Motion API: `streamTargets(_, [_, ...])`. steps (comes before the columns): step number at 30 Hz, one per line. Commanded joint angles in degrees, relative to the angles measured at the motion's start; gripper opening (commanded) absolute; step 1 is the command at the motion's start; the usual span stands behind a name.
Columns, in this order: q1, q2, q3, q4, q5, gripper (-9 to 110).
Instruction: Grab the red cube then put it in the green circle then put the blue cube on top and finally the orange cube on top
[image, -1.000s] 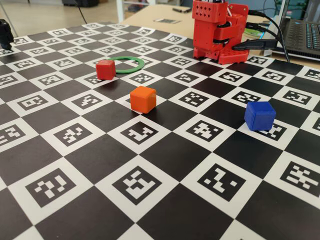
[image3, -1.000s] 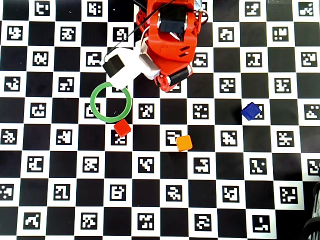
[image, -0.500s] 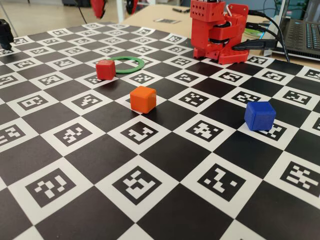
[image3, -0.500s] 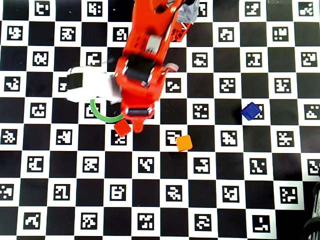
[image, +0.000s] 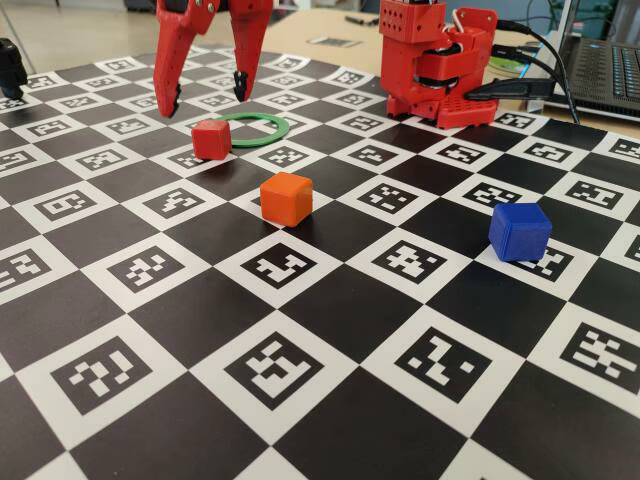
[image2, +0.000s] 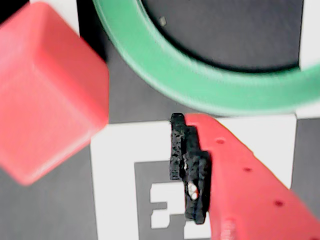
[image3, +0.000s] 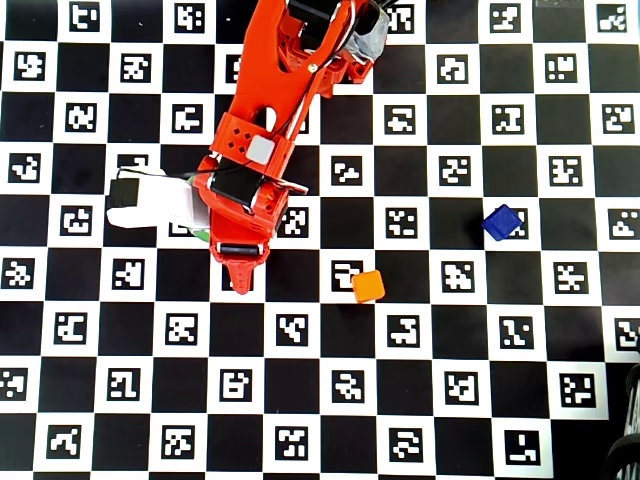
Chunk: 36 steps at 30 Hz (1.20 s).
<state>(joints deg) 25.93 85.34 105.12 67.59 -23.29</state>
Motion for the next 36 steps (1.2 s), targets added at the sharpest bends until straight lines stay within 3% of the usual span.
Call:
streamTargets(1, [0.5, 1.1, 0.2, -2.9, -0.4, 44])
streamTargets(14, [0.5, 0.0, 1.4, -7.1, -2.7, 44])
streamTargets(36, [0.8, -0.5, 0.4, -8.3, -22.2, 44])
